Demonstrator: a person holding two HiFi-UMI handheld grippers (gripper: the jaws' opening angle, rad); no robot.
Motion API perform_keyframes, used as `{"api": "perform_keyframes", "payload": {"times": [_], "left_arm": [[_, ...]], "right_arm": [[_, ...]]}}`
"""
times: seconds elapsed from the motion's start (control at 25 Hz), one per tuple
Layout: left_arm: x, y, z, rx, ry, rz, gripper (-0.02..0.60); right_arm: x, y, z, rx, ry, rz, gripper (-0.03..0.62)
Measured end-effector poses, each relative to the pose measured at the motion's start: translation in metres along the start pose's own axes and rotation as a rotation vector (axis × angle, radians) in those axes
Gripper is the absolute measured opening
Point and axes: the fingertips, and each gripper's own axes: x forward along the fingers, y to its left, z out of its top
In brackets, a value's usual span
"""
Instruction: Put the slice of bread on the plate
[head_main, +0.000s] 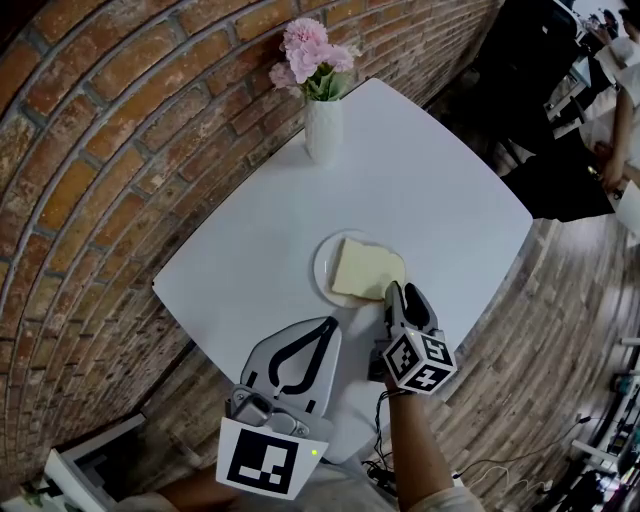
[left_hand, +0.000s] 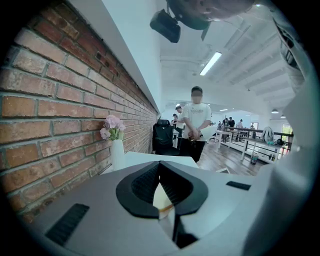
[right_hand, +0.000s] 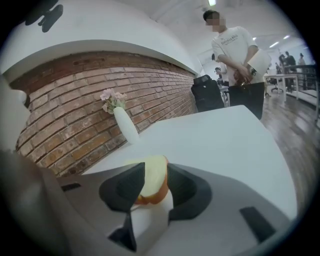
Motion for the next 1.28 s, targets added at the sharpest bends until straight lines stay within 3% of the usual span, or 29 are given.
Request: {"api": "perform_keyframes", "payload": {"times": [0.48,1.28], "left_arm": [[-0.002,0.001,0.002,-0.006,-0.009,-0.004,0.009],[-0.021,-0.011,0.014,0.014,-0.052,-0.027,0.009]], "right_arm": [[-0.015,0.034,0.043,-0.177,-0.127,0.017,0.11],[-0.103,0.1,0.108,-0.31,-0.349,0.089,0.008]]}}
